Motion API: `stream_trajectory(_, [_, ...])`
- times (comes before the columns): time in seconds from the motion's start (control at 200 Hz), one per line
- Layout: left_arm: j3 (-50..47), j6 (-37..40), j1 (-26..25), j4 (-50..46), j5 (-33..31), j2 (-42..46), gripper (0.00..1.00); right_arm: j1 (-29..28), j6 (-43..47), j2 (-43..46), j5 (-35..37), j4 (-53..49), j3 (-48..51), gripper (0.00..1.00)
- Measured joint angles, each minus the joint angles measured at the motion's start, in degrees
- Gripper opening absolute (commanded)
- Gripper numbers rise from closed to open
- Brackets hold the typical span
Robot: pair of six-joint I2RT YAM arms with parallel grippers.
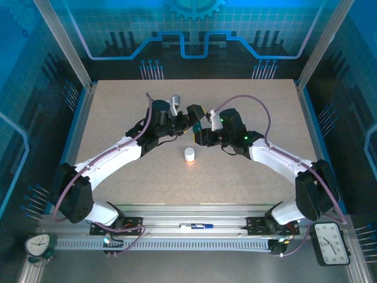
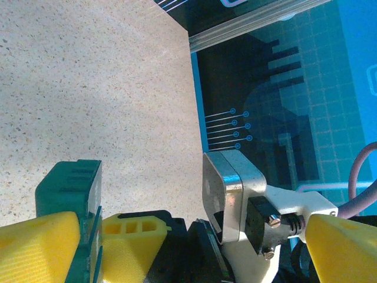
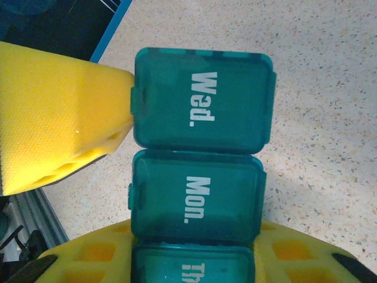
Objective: Sort the pills into containers
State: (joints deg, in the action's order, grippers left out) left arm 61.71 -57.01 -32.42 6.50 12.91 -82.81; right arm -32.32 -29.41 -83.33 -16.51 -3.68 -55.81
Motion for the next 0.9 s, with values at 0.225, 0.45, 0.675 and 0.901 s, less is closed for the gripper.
stream_trajectory(0.225, [0.0,-0.07,-0.09,0.04,-0.02,-0.11,0.99,0.0,-0.24,-0.31,-0.02,0.79,0.26,0.31])
stream_trajectory(0.45, [0.0,-1.7,-0.59,2.45,0.31,-0.9,0.99,-0.07,-0.42,-0.55,0.59,0.81,0.26,0.31])
stream_trajectory(0.675, [0.04,-2.4,-2.25,3.89,0.17,-0.7,0.99,-0.42,-0.42,-0.7,0.42,0.94,0.46,0.31])
stream_trajectory(0.901, [-0.76,0.04,-1.01,0.15,-5.4,4.52,0.99,-0.13,-0.17,0.81,0.42,1.14,3.63,0.31])
